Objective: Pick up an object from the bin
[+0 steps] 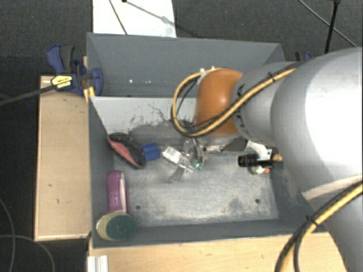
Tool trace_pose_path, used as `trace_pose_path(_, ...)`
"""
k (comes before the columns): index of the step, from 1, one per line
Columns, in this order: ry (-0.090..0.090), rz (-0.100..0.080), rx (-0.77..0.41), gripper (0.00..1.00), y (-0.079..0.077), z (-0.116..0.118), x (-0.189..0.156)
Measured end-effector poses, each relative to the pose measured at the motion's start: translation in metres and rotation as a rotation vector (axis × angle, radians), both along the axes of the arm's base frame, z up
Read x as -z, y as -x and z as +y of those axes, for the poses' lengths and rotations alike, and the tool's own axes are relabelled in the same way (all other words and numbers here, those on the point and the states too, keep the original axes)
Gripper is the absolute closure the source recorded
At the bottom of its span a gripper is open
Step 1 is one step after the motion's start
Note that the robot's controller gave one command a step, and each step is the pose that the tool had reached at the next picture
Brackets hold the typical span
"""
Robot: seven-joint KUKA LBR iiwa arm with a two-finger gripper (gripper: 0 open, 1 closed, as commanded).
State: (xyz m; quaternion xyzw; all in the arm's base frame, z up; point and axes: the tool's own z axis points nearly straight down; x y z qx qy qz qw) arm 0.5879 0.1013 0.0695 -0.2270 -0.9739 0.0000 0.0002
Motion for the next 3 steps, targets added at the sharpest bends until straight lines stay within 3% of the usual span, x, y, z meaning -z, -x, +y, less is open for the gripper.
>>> trace_pose_path(1, 0.0, -0.002, -0.001, 0.0, -0.001, 0.0, -0.001)
trace_pose_path(2, 0.0, -0.001, -0.001, 1.0, -0.001, 0.0, -0.001)
trace_pose_path(3, -0.002, -0.011, -0.007, 1.0, -0.003, 0.0, -0.113)
